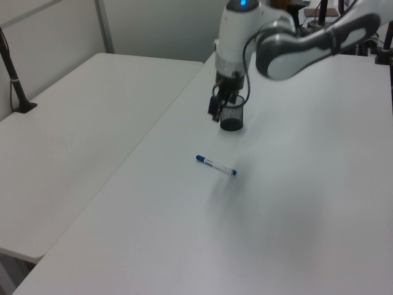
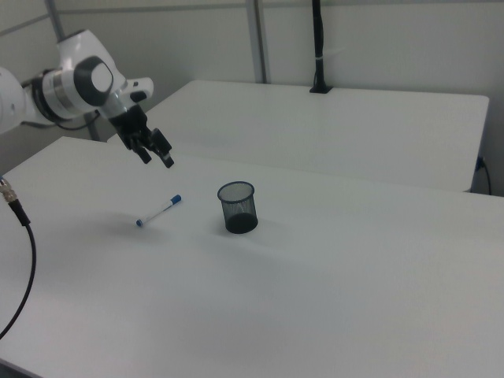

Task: Remove the marker

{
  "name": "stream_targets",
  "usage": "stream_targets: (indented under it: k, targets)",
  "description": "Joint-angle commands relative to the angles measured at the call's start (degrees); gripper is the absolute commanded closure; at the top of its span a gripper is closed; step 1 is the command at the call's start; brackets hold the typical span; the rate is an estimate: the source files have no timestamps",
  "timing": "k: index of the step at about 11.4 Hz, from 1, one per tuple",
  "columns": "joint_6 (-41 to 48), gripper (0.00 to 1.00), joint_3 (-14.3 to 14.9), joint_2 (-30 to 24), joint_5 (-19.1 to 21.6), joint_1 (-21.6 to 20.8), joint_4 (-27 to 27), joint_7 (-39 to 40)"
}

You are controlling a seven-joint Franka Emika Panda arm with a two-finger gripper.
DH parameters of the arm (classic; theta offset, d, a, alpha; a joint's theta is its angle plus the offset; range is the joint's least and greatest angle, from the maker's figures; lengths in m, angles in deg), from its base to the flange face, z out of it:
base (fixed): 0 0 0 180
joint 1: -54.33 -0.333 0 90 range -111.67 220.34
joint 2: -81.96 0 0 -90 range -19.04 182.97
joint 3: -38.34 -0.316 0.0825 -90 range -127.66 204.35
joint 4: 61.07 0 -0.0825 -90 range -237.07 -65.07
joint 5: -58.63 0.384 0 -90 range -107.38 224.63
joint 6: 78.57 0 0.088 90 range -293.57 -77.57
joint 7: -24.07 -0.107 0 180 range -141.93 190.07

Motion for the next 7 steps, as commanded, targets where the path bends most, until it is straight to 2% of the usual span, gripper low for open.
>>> stream_targets:
  k: [1,3,6,7]
  targets:
    - [11.4,0.0,0.5,-9.2,9.8,3.6,-1.9,14.5]
    - [17.8,0.0,0.5,-14.0,14.0,7.3,-2.2,20.2]
    - [21.4,0.0,0.4,-21.3,16.4,11.5,-7.3,23.6]
    - [22.2,0.0,0.4,-22.2,17.0,13.0,-7.3,25.2]
